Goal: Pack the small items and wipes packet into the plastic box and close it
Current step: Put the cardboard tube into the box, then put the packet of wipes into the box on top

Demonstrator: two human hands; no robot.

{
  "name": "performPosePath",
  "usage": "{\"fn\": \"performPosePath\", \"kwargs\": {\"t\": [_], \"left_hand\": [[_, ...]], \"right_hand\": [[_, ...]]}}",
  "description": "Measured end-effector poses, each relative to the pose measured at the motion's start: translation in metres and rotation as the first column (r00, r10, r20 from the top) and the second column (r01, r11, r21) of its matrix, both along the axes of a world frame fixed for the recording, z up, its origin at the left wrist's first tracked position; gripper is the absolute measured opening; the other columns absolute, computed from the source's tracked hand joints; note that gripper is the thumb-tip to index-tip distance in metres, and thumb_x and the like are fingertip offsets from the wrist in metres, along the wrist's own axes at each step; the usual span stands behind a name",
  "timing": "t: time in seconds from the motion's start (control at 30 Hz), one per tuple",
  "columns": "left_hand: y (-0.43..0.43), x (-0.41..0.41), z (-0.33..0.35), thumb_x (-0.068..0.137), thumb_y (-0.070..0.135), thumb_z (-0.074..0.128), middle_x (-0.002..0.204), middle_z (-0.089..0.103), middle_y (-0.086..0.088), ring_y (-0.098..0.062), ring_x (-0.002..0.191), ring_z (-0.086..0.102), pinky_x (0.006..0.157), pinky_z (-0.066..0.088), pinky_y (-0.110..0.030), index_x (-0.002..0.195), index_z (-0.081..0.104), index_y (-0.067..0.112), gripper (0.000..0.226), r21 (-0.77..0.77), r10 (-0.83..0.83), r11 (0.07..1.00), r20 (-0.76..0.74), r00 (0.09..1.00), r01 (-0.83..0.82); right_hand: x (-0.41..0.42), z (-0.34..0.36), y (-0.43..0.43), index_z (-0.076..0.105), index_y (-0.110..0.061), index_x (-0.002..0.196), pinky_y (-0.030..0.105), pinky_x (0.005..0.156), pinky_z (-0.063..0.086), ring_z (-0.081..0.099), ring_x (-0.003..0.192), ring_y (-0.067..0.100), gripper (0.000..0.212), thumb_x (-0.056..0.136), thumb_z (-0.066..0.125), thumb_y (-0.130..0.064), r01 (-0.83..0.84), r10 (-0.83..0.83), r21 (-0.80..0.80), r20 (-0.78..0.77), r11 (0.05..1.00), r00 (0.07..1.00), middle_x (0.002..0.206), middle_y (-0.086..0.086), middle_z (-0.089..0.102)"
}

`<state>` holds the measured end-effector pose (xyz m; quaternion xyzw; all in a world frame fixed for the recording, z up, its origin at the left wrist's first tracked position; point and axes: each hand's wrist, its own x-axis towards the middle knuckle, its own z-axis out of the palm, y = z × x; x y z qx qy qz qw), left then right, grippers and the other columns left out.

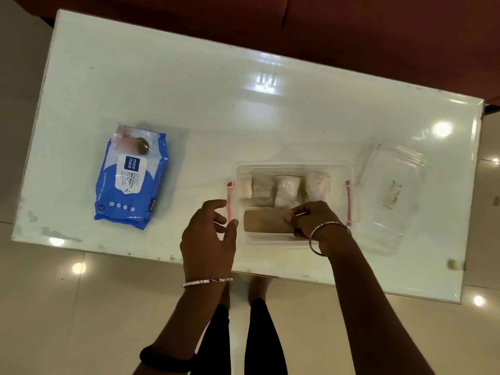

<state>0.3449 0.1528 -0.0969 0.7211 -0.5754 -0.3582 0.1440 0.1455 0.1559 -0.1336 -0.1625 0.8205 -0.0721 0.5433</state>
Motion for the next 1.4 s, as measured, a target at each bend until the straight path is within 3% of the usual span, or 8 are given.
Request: {"fn": "performPosePath", "kwargs": {"t": [0.23, 0.43, 0.7, 0.87, 0.93, 1.07, 1.2, 1.4], "left_hand": [[0.011, 0.006, -0.013, 0.083, 0.035, 0.067, 0.105, 0.066, 0.004, -0.014, 0.080, 0.069, 0.074, 0.058, -0.033, 0.128, 0.049, 0.029, 0.049, 0.280, 0.058, 0.960, -0.187, 0.981, -0.003], [0.001, 0.003, -0.023, 0.086, 0.030, 0.065, 0.098, 0.071, 0.004, -0.007, 0.069, 0.068, 0.069, 0.055, -0.025, 0.117, 0.060, 0.029, 0.032, 0.201, 0.065, 0.979, -0.152, 0.986, -0.034], [-0.023, 0.015, -0.025, 0.076, 0.044, 0.072, 0.098, 0.070, 0.005, -0.012, 0.073, 0.071, 0.077, 0.059, -0.041, 0.119, 0.057, 0.029, 0.048, 0.274, 0.119, 0.960, -0.211, 0.970, -0.058], [-0.030, 0.043, -0.020, 0.076, 0.049, 0.070, 0.090, 0.066, 0.010, -0.013, 0.080, 0.070, 0.076, 0.060, -0.044, 0.116, 0.056, 0.026, 0.048, 0.172, 0.339, 0.937, -0.244, 0.909, -0.304], [-0.037, 0.061, -0.023, 0.079, 0.040, 0.071, 0.084, 0.061, 0.016, -0.013, 0.080, 0.067, 0.081, 0.058, -0.048, 0.113, 0.056, 0.021, 0.041, 0.120, 0.469, 0.883, -0.214, 0.857, -0.454], [-0.053, 0.104, -0.039, 0.077, 0.015, 0.074, 0.097, 0.058, -0.004, -0.034, 0.101, 0.064, 0.093, 0.051, -0.051, 0.105, 0.049, 0.020, 0.039, 0.227, 0.789, 0.615, -0.168, 0.591, -0.755], [-0.060, 0.133, -0.048, 0.072, 0.019, 0.079, 0.126, 0.055, -0.018, -0.034, 0.112, 0.058, 0.095, 0.049, -0.039, 0.122, 0.046, 0.007, 0.061, 0.245, 0.829, 0.544, -0.008, 0.560, -0.802], [-0.064, 0.163, -0.068, 0.075, 0.019, 0.075, 0.130, 0.053, -0.022, -0.037, 0.109, 0.060, 0.098, 0.049, -0.048, 0.128, 0.044, 0.004, 0.063, 0.461, 0.917, 0.361, -0.018, 0.398, -0.811]], "right_hand": [[0.015, -0.016, -0.005, 0.074, -0.013, 0.094, 0.038, 0.093, 0.054, 0.069, 0.100, 0.029, 0.024, 0.074, 0.080, -0.026, -0.113, 0.120, 0.051, -0.171, 0.992, 0.978, 0.101, 0.008, 0.075], [0.021, -0.022, -0.012, 0.076, -0.008, 0.085, 0.043, 0.087, 0.058, 0.071, 0.091, 0.032, 0.023, 0.069, 0.082, -0.024, -0.042, 0.040, -0.002, -0.194, 0.999, 0.980, 0.091, 0.010, 0.075], [0.029, -0.008, -0.025, 0.071, -0.011, 0.097, 0.031, 0.080, 0.048, 0.065, 0.101, 0.035, 0.032, 0.077, 0.074, -0.035, -0.131, 0.128, 0.019, -0.394, 0.991, 0.910, 0.104, 0.014, 0.071], [0.054, 0.030, -0.026, 0.068, -0.019, 0.078, 0.016, 0.058, 0.033, 0.062, 0.071, 0.016, 0.011, 0.084, 0.065, -0.028, -0.226, -0.048, -0.354, -0.621, 0.907, 0.782, 0.075, -0.006, 0.068], [0.073, 0.044, -0.031, 0.068, -0.020, 0.079, 0.007, 0.060, 0.037, 0.064, 0.065, 0.008, 0.007, 0.084, 0.066, -0.024, -0.244, -0.143, -0.546, -0.571, 0.802, 0.808, 0.070, -0.014, 0.064], [0.115, 0.050, -0.050, 0.068, -0.017, 0.081, 0.021, 0.070, 0.056, 0.068, 0.064, 0.007, 0.007, 0.085, 0.066, -0.022, -0.257, -0.168, -0.727, -0.456, 0.636, 0.874, 0.071, -0.010, 0.069], [0.162, 0.043, -0.086, 0.068, -0.014, 0.085, 0.008, 0.060, 0.049, 0.065, 0.065, 0.007, 0.008, 0.088, 0.066, -0.021, -0.254, -0.114, -0.845, -0.344, 0.470, 0.932, 0.073, -0.008, 0.070], [0.211, -0.008, -0.142, 0.063, -0.011, 0.115, 0.037, 0.091, 0.052, 0.062, 0.103, 0.024, 0.028, 0.086, 0.063, -0.016, -0.473, 0.286, -0.654, -0.379, 0.590, 0.880, 0.113, 0.006, 0.065]]}}
